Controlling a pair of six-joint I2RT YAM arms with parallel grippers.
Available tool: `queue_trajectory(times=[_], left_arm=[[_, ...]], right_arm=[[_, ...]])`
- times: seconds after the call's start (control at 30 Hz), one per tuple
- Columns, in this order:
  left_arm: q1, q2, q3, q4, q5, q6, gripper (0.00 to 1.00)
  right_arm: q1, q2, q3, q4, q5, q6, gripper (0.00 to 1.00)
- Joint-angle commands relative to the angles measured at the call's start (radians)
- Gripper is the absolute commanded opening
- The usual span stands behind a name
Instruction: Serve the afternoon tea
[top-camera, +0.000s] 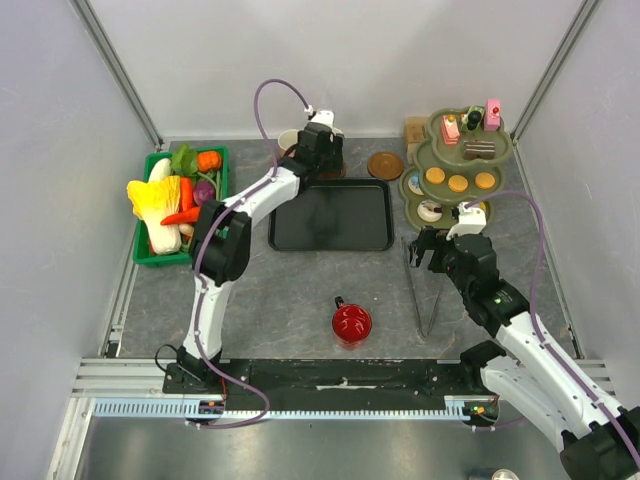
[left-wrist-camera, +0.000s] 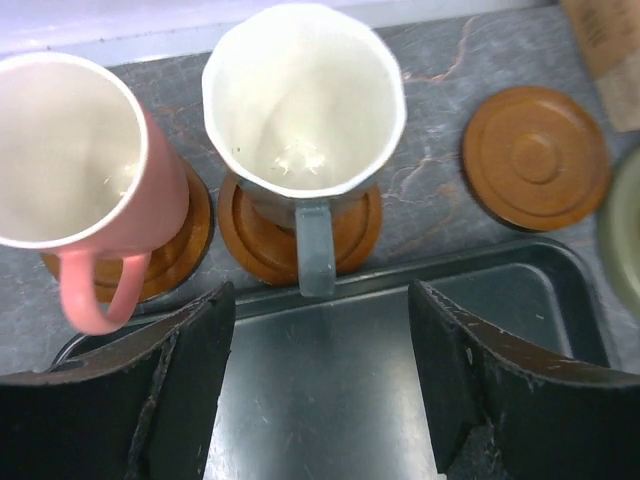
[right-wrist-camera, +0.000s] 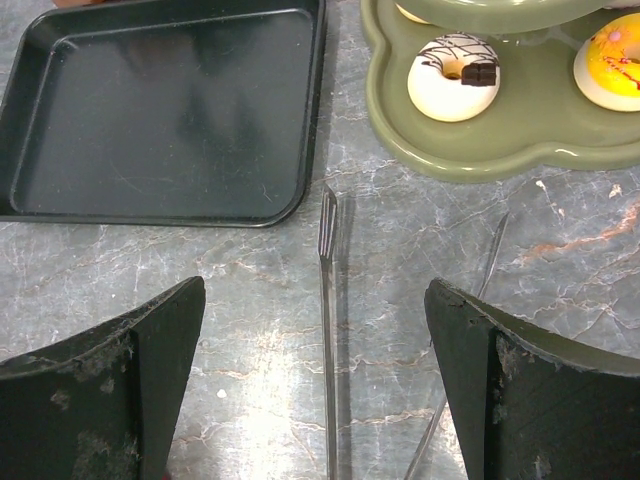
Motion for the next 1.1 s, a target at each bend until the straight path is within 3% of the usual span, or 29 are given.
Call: queue_trajectory(times=[0.0,0.2,0.3,0.43,0.57,0.7,0.83,1.07], left_arm=[[-0.014,-0.214,-0.071,0.048,0.056,-0.015,0.77],[-0.078,-0.491,-0.32,-0.025,0.205,0.017,0.77],[-0.141,-0.654,-0.528,-0.05,0.232,-0.006,0.78],[-0.219,-0.863,-0.732,-0.133,0.148,-0.16,0.79],[-0.235,-1.021,-0.944,-0.147,0.246,-0.297,0.8],[-0.245,-1.165,-1.07,-0.226,0.177,-0.403,0.84],[-0.245,-1.268,-1.127,-0.35,0.111,-0.472,0.85],[-0.245,-1.417,-1.233,-0.463,0.081,-0.563,0.85]], right_arm=[[0.004,0.007,0.031,0.016,-0.028,-0.015,0.98],[0.006,0.008,0.049,-0.013,-0.112,-0.006,0.98],[0.006,0.015,0.066,-0.03,-0.193,-0.009,0.98],[0.012,0.066,0.124,-0.142,-0.282,-0.015,0.98],[0.036,0.135,0.156,-0.297,-0.327,-0.021,0.98],[0.119,0.251,0.147,-0.328,-0.419,0.003,0.98],[0.254,0.386,0.198,-0.343,-0.246,0.03,0.98],[0.385,0.587,0.271,-0.262,-0.174,0.002,0.98]])
